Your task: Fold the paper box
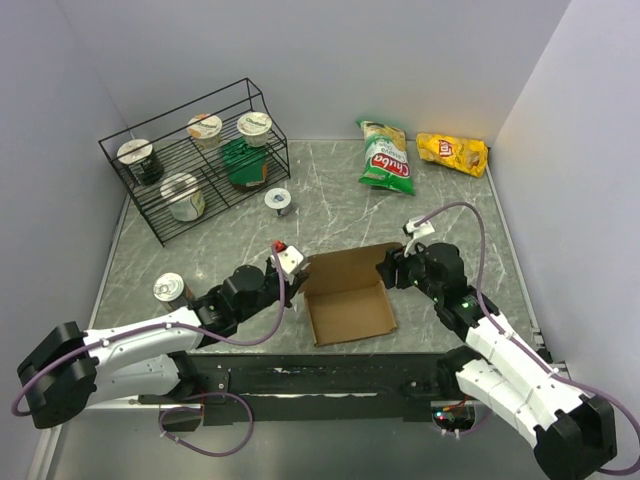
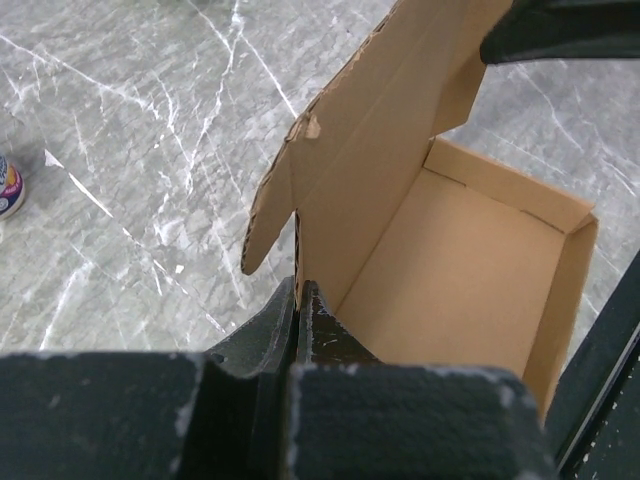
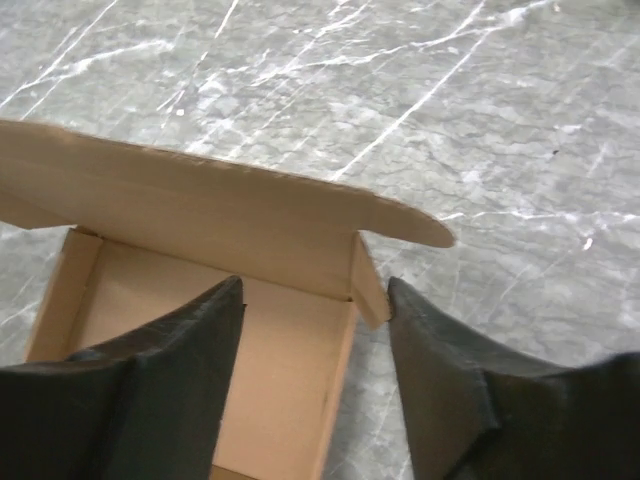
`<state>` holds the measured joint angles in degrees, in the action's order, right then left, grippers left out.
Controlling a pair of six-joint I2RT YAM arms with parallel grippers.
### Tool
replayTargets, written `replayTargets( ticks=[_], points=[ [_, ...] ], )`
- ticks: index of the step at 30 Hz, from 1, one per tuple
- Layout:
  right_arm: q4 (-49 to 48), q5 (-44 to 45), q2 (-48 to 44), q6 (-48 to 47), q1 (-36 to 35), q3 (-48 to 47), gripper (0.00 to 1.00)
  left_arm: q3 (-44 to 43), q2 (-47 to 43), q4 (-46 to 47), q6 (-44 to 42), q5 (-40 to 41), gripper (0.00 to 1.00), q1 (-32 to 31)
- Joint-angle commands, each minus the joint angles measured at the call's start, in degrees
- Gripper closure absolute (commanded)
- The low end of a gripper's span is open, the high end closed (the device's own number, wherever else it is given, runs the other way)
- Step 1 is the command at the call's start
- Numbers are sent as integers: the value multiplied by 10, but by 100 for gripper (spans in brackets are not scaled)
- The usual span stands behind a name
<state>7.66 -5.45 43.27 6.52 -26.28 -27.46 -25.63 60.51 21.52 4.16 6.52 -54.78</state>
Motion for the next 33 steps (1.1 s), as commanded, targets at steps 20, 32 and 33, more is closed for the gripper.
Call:
replayTargets(
  ticks=[20, 32, 33],
  points=[
    [-98, -83, -77, -27, 22, 41, 100, -9, -46, -10, 18, -51, 66, 46],
    [-100, -78, -71, -30, 20, 39, 100, 6, -72, -19, 53, -106, 26, 129],
    [-100, -78, -70, -30, 20, 39, 100, 7, -72, -19, 53, -109, 27, 135]
  ],
)
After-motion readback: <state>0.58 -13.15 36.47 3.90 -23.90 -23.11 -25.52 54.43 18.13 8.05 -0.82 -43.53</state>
